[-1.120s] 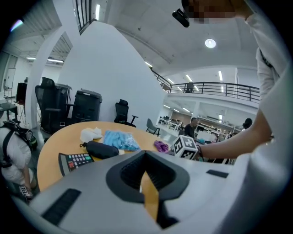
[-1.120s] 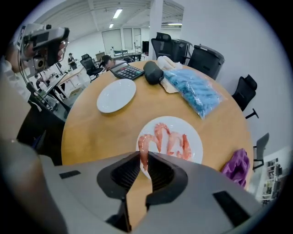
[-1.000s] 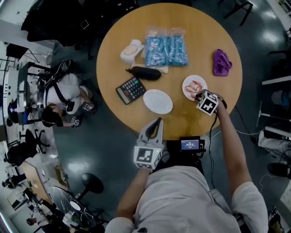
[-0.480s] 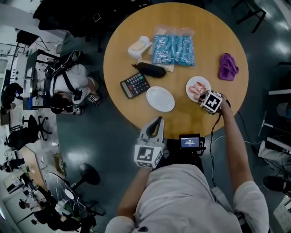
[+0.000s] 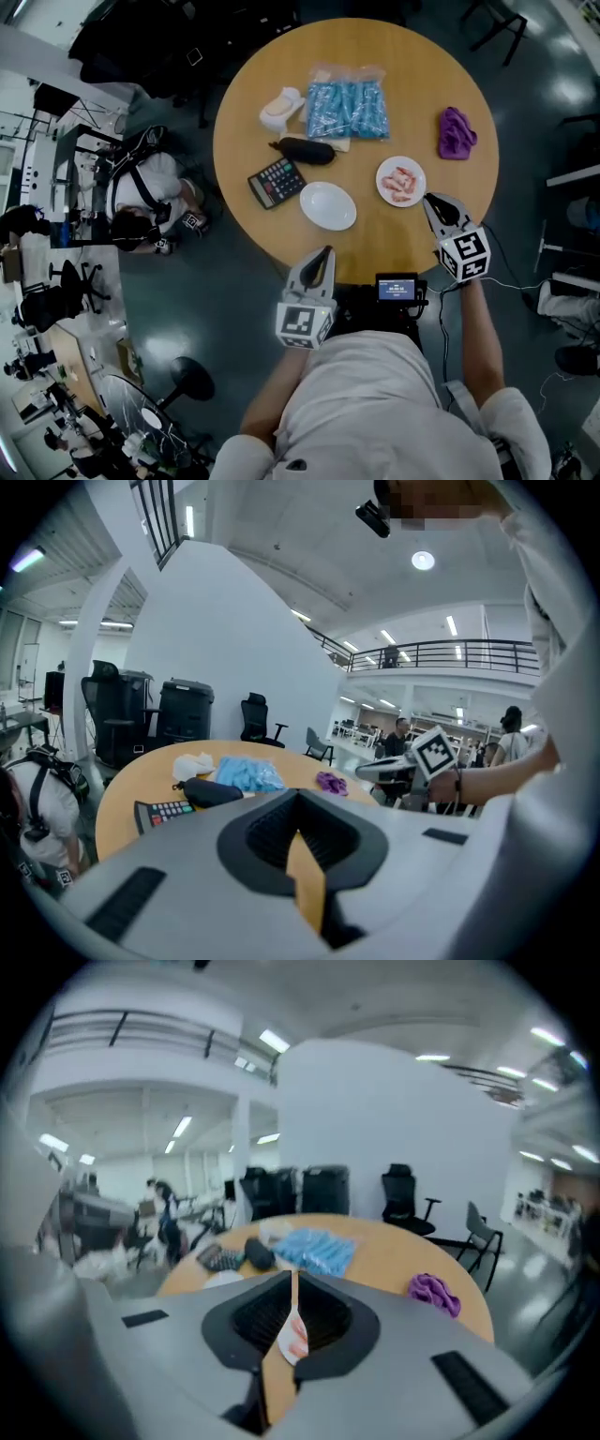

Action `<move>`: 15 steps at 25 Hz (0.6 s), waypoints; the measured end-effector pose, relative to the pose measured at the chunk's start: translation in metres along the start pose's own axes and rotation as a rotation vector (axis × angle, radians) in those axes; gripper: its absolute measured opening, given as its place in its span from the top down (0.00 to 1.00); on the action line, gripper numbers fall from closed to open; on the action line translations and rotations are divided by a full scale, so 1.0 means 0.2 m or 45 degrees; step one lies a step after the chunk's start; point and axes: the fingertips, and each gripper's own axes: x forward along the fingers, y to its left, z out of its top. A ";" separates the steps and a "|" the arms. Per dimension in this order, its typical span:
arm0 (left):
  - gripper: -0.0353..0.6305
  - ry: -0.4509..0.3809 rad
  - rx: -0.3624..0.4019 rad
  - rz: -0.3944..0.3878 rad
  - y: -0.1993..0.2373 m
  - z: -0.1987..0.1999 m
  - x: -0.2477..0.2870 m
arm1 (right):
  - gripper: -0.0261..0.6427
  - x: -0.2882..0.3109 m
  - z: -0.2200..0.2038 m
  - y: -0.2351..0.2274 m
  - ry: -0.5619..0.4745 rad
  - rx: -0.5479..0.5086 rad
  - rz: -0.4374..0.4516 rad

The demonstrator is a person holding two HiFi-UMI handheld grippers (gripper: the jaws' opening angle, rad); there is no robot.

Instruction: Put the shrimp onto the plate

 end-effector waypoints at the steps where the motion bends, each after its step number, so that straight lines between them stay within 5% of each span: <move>1: 0.94 -0.017 0.015 -0.014 0.00 0.03 -0.02 | 0.91 -0.10 0.10 0.04 -0.155 0.112 -0.059; 3: 0.94 -0.060 0.048 -0.035 -0.01 0.11 -0.05 | 0.92 -0.28 0.26 0.15 -0.406 0.246 -0.174; 5: 0.94 -0.098 0.075 -0.051 -0.02 0.18 -0.08 | 0.92 -0.42 0.36 0.30 -0.514 0.296 -0.246; 11: 0.94 -0.221 0.104 -0.066 -0.01 0.37 -0.17 | 0.92 -0.48 0.47 0.71 -0.506 0.294 -0.285; 15: 0.94 -0.214 0.080 -0.042 0.01 0.34 -0.18 | 0.93 -0.43 0.46 0.82 -0.465 0.251 -0.240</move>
